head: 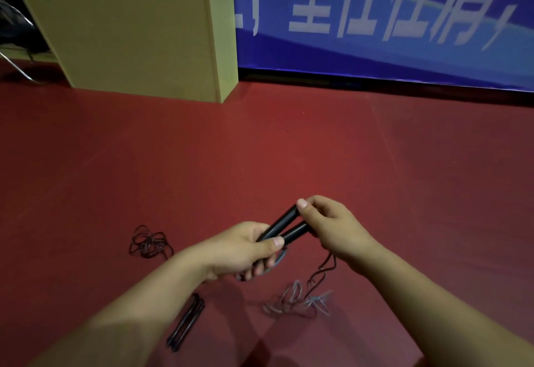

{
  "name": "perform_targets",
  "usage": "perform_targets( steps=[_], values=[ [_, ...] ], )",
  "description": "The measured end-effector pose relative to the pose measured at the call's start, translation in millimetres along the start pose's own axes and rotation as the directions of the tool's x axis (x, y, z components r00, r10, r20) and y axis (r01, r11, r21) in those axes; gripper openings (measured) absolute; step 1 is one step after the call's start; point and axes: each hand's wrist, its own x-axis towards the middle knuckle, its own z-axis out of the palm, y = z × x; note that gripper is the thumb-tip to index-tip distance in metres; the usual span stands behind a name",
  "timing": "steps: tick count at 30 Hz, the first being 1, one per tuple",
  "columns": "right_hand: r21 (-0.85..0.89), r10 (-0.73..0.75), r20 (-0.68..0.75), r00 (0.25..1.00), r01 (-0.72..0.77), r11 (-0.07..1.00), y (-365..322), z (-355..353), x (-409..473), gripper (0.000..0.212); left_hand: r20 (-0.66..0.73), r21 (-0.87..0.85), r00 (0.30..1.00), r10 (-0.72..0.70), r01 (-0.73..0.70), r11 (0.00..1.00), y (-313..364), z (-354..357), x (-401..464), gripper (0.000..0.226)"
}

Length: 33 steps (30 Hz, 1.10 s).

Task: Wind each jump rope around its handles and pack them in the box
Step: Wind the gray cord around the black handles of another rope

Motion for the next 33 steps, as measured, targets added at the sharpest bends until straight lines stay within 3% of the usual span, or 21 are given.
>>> perform_targets(
  steps=[5, 13, 16, 18, 22, 25, 27, 30, 33],
  values=[
    [-0.039, 0.025, -0.024, 0.999, -0.026, 0.999, 2.7, 0.6, 3.2, 0.038, -0.071, -0.054, 0.996, 0.05, -0.054, 0.997, 0.7, -5.5, -0.8, 0.018],
    [0.017, 0.059, 0.017, 0.998, -0.06, 0.998, 7.6, 2.4, 6.5, 0.039, -0.187, 0.272, 0.956, 0.225, -0.17, 0.947, -6.3, -8.8, 3.9, 0.016],
    [0.053, 0.064, 0.04, 0.997, -0.066, 0.996, 10.5, 1.1, 7.0, 0.037, -0.208, 0.424, 0.938, 0.277, -0.169, 0.89, -12.6, -11.5, 5.2, 0.043],
    [0.067, 0.069, 0.058, 0.996, -0.073, 0.995, 12.4, 1.3, 7.5, 0.036, -0.179, 0.403, 0.95, 0.256, -0.166, 0.9, -18.2, -11.2, 5.7, 0.046],
    [0.064, 0.084, 0.062, 0.995, -0.088, 0.994, 18.7, 0.3, 9.9, 0.036, -0.136, 0.227, 0.98, 0.145, -0.112, 0.967, -21.3, -4.6, 9.6, 0.012],
    [0.137, 0.072, 0.066, 0.995, -0.08, 0.987, 15.3, -12.5, 11.6, 0.028, -0.173, 0.168, 0.978, 0.119, -0.09, 0.982, -18.3, -5.5, 11.7, 0.004],
    [0.167, 0.054, 0.163, 0.985, -0.081, 0.983, 14.2, -26.1, 11.8, 0.018, -0.222, 0.157, 0.969, 0.112, -0.078, 0.985, -15.5, -9.9, 12.3, 0.005],
    [-0.078, 0.028, 0.278, 0.96, -0.007, 0.997, 20.8, -39.1, 11.4, 0.019, -0.256, 0.183, 0.962, 0.092, -0.045, 0.982, -16.2, -19.1, 12.4, 0.007],
    [-0.385, -0.015, 0.245, 0.969, 0.112, 0.916, 21.8, -41.5, 12.2, 0.01, -0.222, 0.169, 0.974, 0.036, 0.002, 0.986, -21.5, -25.7, 10.0, 0.006]
  ],
)
